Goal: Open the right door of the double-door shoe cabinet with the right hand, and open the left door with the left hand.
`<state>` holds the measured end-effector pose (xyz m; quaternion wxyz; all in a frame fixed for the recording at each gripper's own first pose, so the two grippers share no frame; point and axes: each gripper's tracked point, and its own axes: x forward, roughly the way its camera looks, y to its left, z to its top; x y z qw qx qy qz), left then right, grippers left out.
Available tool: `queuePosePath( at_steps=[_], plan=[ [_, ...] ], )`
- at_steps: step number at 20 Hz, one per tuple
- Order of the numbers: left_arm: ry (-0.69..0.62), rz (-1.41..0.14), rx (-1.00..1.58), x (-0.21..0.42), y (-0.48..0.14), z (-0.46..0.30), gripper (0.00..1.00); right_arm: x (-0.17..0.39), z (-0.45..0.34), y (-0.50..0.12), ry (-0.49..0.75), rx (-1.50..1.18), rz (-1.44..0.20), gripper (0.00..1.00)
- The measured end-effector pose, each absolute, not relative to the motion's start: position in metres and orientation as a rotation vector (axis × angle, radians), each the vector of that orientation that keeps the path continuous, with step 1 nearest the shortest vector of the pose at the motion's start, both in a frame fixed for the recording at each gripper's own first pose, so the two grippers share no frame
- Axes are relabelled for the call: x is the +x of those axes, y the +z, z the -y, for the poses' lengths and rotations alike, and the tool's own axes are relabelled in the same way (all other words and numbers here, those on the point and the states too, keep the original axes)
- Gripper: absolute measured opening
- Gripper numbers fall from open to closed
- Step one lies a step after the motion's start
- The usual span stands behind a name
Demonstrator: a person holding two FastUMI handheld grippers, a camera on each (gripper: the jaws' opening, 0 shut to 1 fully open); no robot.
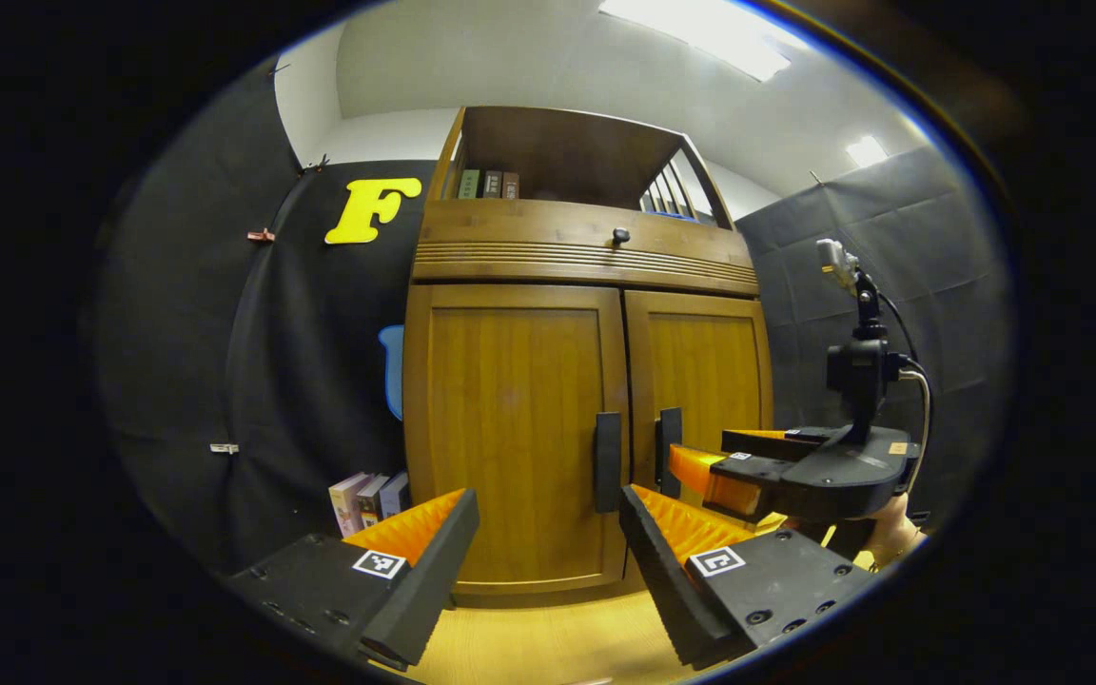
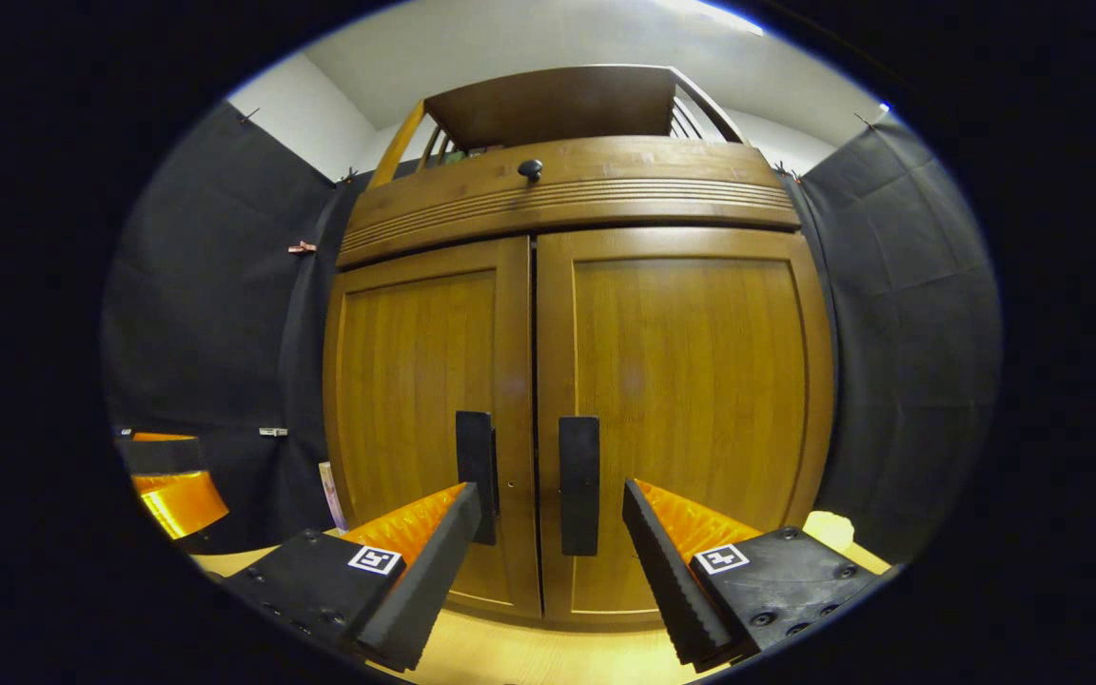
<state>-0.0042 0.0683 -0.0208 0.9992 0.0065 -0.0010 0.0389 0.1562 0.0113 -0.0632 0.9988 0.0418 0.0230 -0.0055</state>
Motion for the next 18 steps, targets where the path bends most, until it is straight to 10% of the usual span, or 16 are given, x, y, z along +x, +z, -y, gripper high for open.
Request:
queuePosePath(
  at_steps=[14, 18],
  plan=[
    [0.153, -0.045, -0.001, -0.009, -0.048, -0.122, 0.93, 0.231, 0.016, -0.11, -0.123, 0.029, -0.074, 0.97],
    [0.164, -0.068, -0.018, -0.006, -0.056, -0.13, 0.93, 0.235, 0.009, -0.113, -0.11, 0.02, -0.066, 0.46]
  ],
)
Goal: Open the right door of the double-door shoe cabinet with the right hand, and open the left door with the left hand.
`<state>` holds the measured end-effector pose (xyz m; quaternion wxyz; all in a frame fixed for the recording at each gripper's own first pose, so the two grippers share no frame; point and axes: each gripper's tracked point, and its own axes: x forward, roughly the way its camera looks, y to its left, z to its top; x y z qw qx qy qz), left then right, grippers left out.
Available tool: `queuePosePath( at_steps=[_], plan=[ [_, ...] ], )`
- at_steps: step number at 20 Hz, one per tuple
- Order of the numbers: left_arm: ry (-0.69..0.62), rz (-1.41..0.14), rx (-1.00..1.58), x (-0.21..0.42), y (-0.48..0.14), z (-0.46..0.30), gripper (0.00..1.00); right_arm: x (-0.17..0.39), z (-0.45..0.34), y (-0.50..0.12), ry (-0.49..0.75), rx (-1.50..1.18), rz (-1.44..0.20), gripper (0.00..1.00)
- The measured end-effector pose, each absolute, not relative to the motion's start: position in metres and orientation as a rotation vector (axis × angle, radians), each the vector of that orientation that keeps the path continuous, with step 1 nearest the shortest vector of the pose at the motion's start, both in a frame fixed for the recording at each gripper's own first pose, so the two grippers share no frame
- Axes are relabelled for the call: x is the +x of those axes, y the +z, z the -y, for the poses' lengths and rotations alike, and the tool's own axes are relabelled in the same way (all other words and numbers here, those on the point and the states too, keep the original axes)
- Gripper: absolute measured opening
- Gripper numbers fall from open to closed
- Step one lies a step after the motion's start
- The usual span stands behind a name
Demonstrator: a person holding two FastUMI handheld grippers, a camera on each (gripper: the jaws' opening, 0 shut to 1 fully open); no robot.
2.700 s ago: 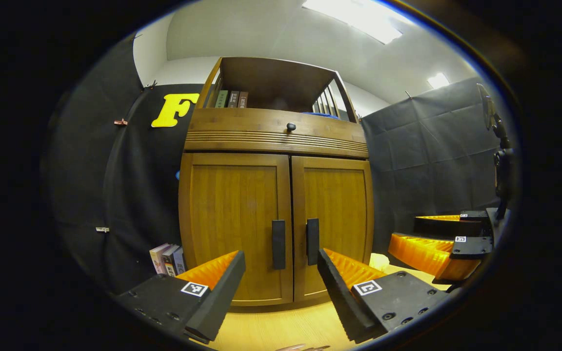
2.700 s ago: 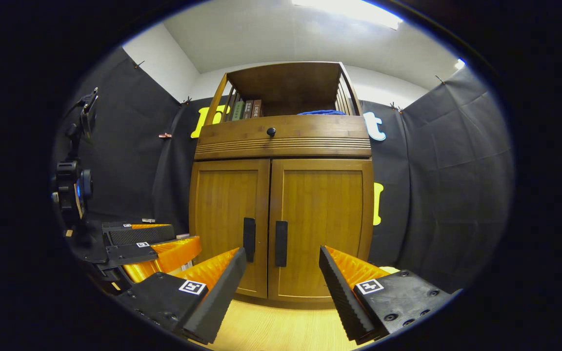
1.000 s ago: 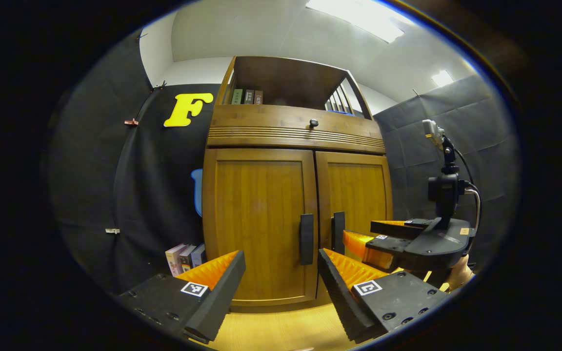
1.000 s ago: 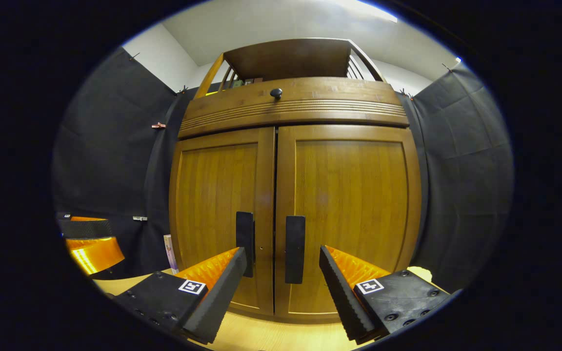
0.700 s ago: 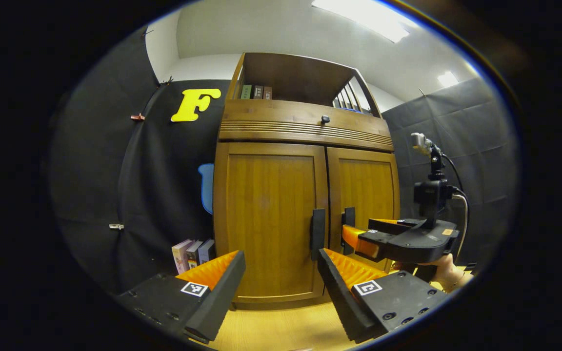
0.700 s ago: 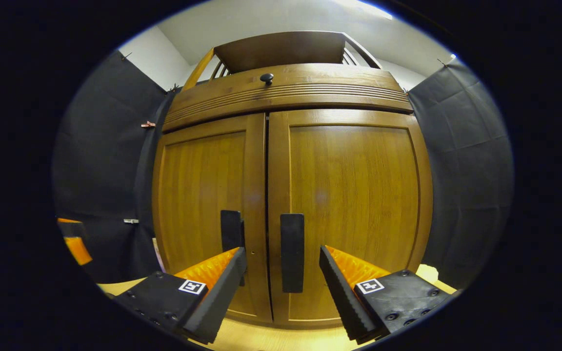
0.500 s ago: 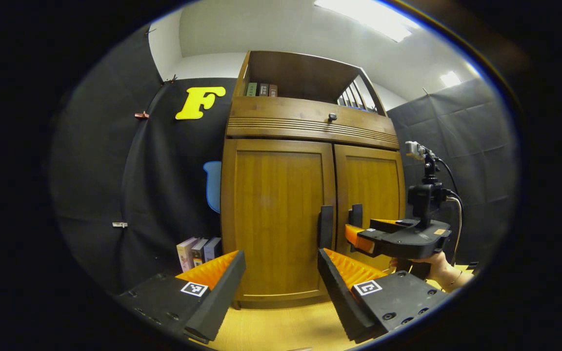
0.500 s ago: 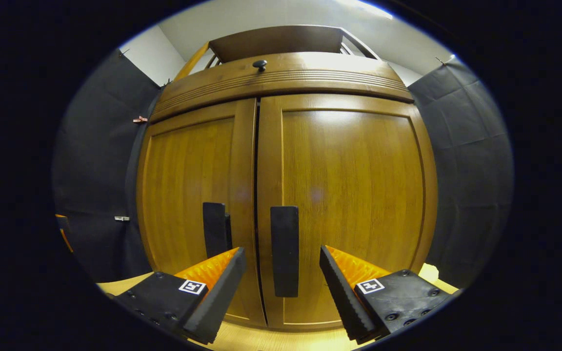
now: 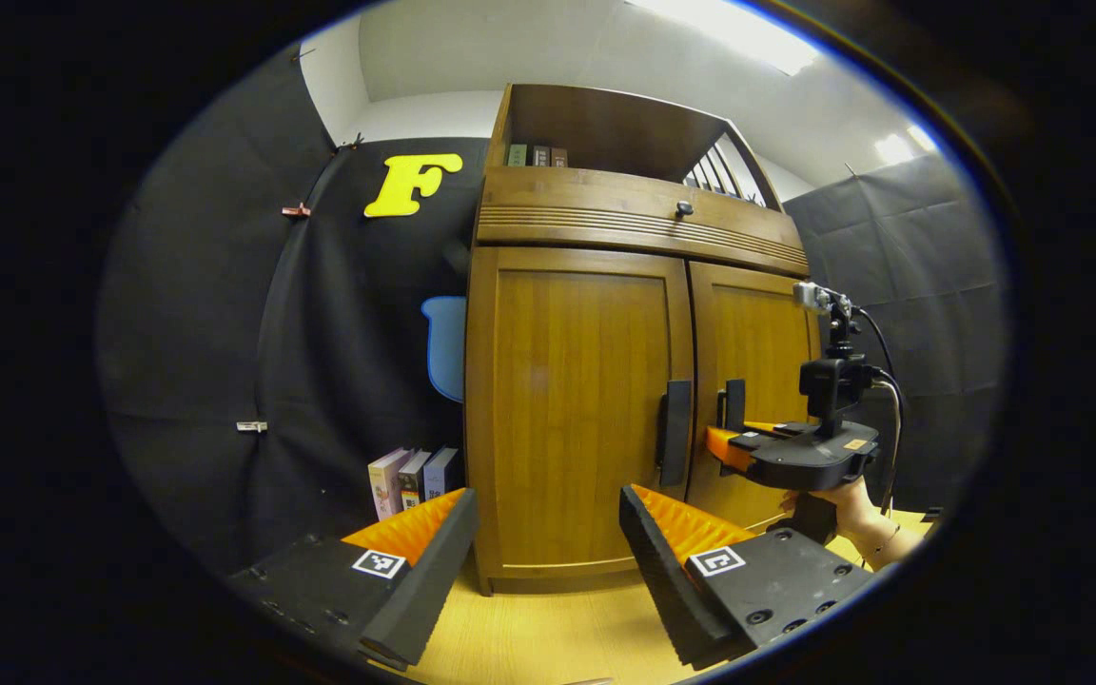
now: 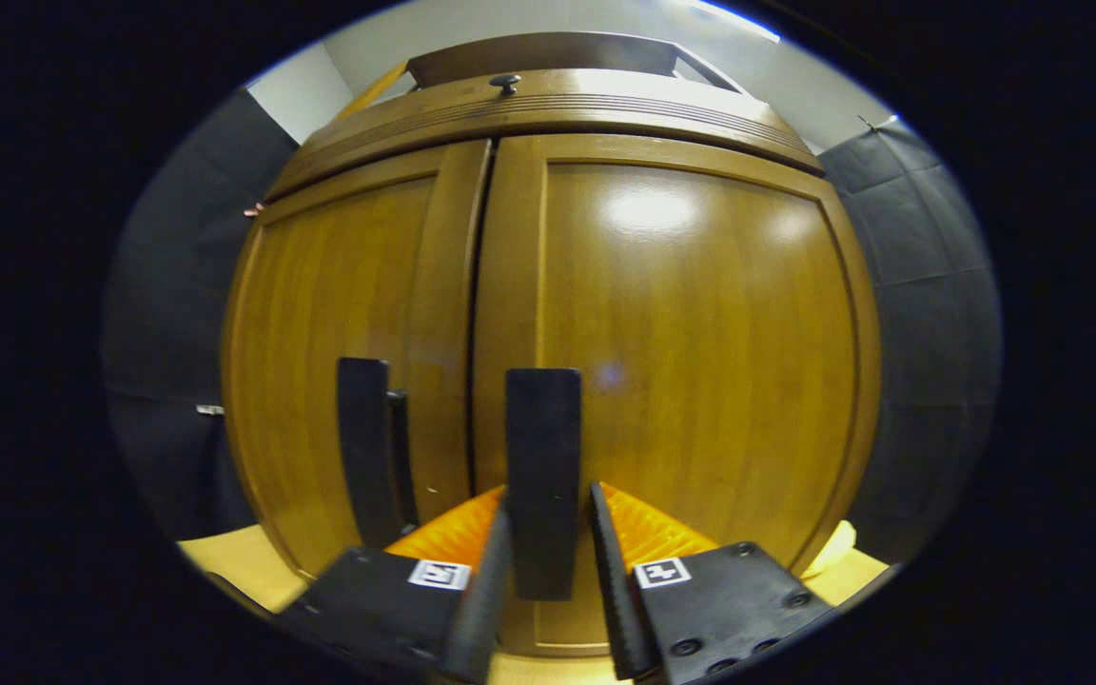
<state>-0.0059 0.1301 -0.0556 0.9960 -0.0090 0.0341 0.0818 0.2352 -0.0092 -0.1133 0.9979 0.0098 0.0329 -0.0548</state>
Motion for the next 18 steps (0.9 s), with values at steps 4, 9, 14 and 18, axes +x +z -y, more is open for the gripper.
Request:
queuePosePath(
  at_steps=[4, 9, 14, 18],
  plan=[
    [0.181, -0.081, -0.027, -0.009, -0.06, -0.135, 0.92, 0.235, 0.01, -0.112, -0.122, 0.005, -0.077, 0.25],
    [0.196, -0.069, -0.009, -0.018, -0.055, -0.137, 0.93, 0.229, 0.009, -0.115, -0.103, -0.009, -0.105, 0.18],
    [0.201, -0.045, 0.015, -0.033, -0.043, -0.128, 0.93, 0.21, 0.006, -0.112, -0.049, 0.004, -0.126, 0.18],
    [0.176, -0.024, 0.023, -0.043, -0.035, -0.111, 0.93, 0.193, 0.006, -0.108, 0.014, 0.013, -0.137, 0.18]
  ],
)
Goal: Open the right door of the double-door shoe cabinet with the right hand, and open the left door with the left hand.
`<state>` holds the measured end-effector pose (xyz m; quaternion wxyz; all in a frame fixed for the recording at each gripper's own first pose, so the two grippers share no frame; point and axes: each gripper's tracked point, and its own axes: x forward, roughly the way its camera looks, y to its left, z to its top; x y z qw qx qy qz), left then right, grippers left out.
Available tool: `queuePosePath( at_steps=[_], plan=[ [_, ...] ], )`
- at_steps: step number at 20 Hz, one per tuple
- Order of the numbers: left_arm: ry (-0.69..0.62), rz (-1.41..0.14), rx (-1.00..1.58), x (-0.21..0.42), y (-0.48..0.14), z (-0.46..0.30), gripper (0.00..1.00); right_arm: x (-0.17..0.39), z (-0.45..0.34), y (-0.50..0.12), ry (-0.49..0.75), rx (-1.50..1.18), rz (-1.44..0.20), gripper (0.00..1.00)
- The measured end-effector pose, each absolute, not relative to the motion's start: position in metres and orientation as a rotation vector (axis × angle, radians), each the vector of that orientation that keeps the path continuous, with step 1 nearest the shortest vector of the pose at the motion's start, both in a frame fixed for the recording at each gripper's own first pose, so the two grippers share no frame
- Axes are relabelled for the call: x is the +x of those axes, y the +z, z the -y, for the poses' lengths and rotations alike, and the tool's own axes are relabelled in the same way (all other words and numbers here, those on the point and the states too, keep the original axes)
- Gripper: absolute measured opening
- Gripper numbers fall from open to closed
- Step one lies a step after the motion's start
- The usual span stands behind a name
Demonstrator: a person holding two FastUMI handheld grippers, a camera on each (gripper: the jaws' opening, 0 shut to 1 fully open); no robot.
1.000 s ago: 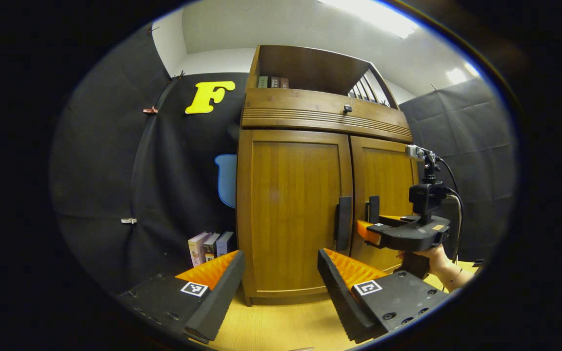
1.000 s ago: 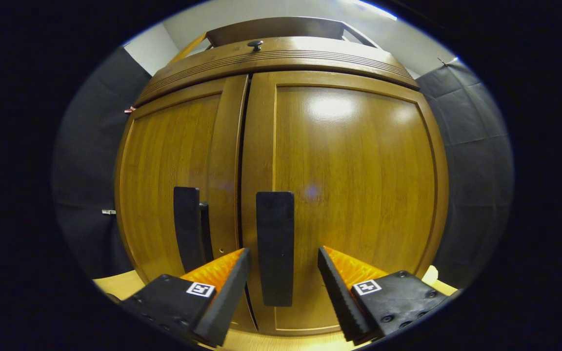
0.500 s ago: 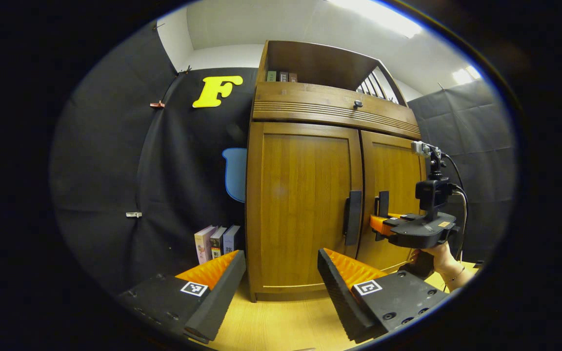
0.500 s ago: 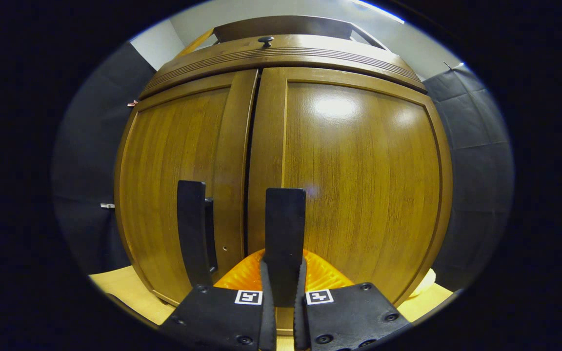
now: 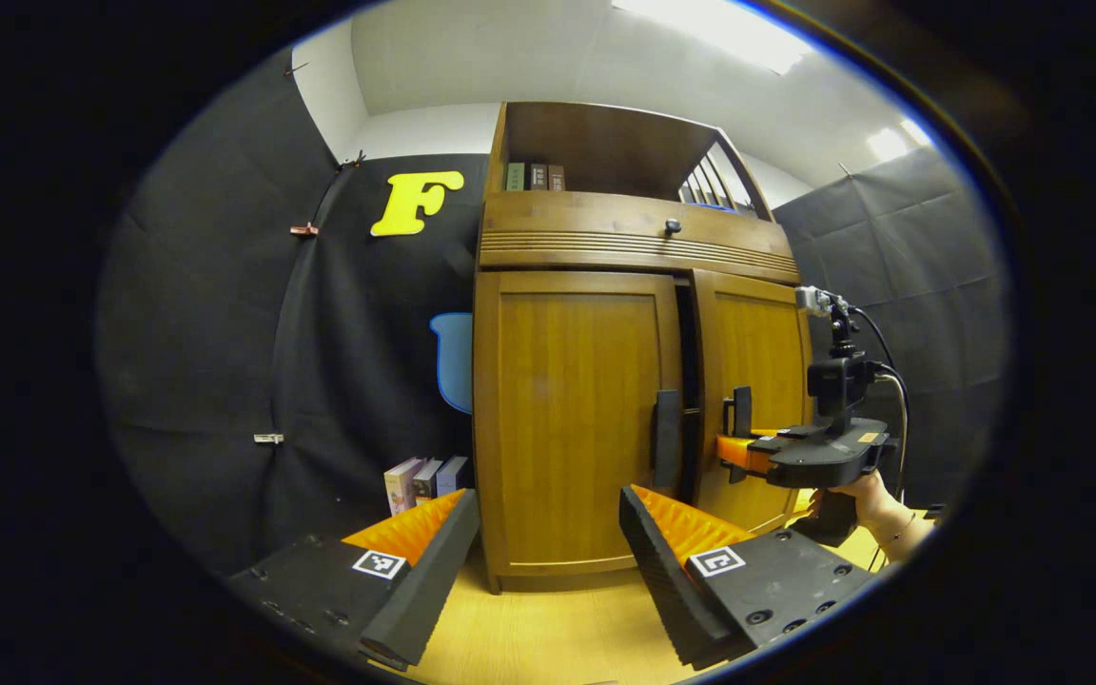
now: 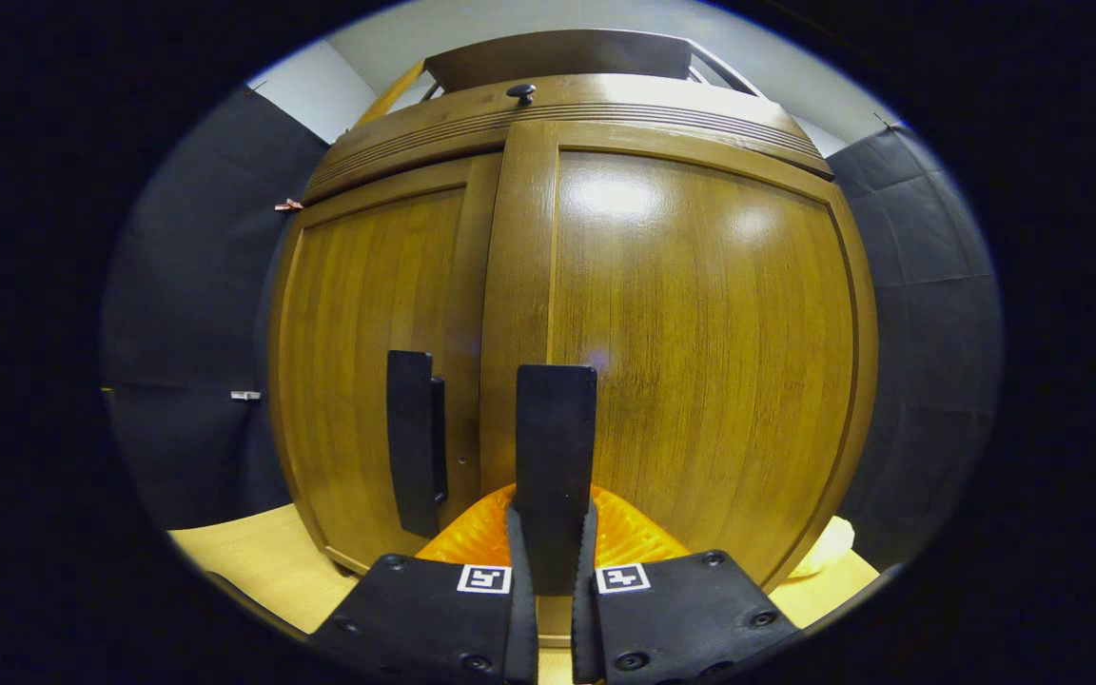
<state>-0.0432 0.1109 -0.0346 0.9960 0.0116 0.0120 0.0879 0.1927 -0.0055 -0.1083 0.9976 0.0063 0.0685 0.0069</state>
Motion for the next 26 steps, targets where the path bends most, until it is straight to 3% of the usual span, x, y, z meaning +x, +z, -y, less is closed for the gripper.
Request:
queuePosePath(
  at_steps=[13, 26],
  plan=[
    [0.122, -0.001, 0.015, -0.055, -0.023, -0.066, 0.93, 0.13, 0.018, -0.094, 0.138, 0.039, -0.151, 0.18],
    [-0.04, 0.001, -0.014, -0.044, -0.028, -0.006, 0.93, 0.067, 0.058, -0.077, 0.099, 0.025, -0.167, 0.18]
  ],
)
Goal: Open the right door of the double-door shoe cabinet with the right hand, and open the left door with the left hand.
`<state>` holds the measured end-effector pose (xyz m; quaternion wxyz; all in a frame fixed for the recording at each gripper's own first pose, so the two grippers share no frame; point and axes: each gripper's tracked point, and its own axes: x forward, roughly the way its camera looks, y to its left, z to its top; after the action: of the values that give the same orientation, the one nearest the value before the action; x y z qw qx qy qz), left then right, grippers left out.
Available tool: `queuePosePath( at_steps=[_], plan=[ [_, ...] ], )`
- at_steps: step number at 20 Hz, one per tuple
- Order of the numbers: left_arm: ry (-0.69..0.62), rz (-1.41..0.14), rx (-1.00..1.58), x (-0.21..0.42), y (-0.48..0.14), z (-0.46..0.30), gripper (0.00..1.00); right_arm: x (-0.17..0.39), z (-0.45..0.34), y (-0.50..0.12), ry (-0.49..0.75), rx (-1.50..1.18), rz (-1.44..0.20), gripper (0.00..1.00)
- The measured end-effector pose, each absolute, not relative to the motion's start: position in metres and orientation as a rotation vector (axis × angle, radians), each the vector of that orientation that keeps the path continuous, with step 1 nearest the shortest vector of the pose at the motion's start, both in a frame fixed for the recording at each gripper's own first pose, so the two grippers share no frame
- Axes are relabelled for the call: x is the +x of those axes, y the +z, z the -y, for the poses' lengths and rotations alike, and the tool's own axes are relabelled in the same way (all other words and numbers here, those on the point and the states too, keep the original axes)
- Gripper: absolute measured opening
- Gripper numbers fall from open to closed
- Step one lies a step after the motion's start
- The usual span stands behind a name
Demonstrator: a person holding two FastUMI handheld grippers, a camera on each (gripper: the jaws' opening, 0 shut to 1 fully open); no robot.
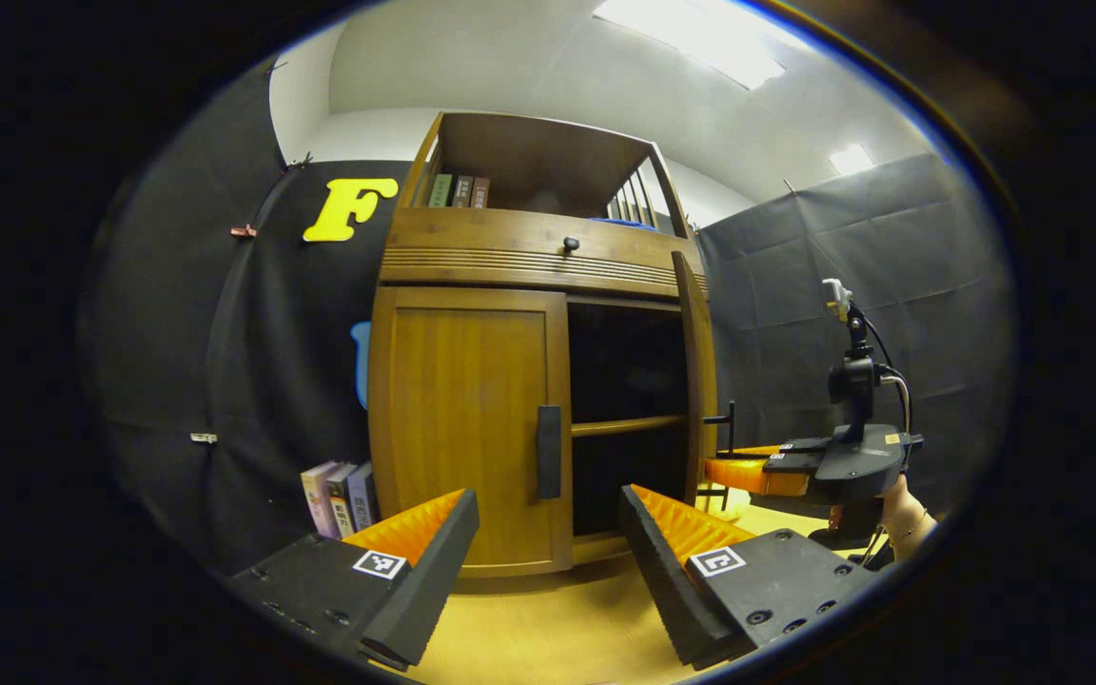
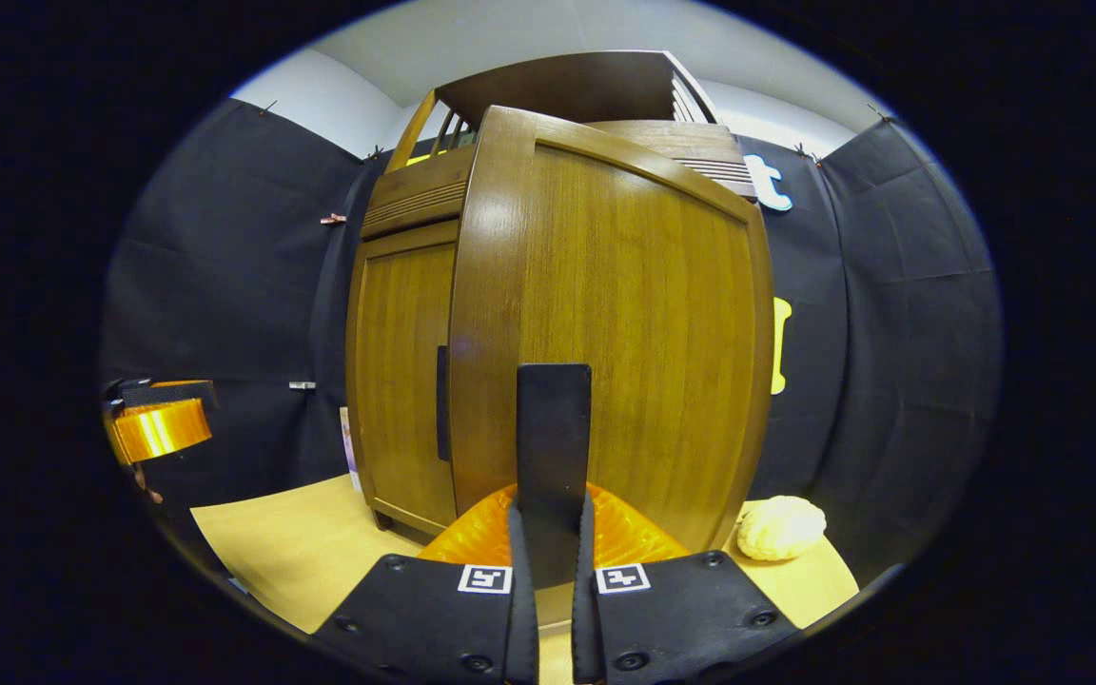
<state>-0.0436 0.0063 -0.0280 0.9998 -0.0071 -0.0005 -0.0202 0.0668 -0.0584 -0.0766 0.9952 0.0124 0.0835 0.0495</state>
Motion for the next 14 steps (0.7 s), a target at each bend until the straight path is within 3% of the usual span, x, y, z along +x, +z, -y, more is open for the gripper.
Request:
queuePosePath(
  at_steps=[14],
  plan=[
    [-0.174, -0.021, -0.063, -0.032, -0.041, 0.044, 0.93, 0.025, 0.108, -0.065, -0.003, 0.011, -0.17, 0.17]
  ],
)
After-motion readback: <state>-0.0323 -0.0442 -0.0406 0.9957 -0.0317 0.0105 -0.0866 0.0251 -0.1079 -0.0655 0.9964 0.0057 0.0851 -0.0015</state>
